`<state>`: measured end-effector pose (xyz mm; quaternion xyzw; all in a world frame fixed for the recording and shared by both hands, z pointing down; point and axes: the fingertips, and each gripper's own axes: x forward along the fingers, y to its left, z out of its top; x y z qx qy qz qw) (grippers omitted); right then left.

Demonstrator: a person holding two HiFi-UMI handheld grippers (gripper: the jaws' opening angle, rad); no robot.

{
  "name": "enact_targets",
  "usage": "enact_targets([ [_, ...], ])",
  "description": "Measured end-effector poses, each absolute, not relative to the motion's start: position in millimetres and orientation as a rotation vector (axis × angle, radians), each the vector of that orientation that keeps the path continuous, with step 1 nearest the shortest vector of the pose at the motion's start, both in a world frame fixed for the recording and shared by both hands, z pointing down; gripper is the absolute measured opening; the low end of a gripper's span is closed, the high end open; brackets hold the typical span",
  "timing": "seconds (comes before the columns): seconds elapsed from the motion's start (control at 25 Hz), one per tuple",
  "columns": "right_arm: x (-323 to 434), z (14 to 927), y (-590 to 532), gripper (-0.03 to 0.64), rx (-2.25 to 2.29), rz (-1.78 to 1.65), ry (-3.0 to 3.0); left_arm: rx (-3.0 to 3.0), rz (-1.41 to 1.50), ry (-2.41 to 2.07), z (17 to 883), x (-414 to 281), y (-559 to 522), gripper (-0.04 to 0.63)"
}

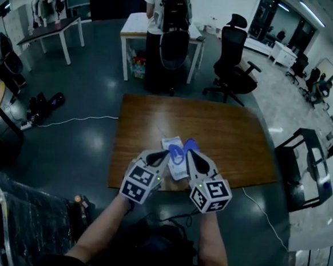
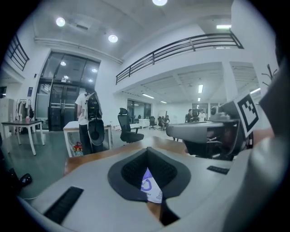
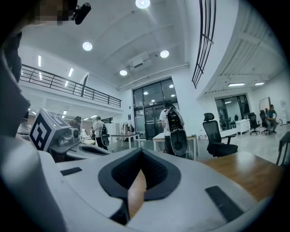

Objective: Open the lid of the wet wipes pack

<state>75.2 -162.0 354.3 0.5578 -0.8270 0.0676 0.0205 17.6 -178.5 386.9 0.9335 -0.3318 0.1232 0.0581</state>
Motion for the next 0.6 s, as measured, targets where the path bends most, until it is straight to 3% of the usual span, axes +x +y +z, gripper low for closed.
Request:
enact_targets([
  [0.6, 83.0, 316.2, -86.2, 0.009, 1.601, 0.102, -2.73, 2.839, 0.268, -1.135, 347.4, 47.4, -105.3, 0.006],
])
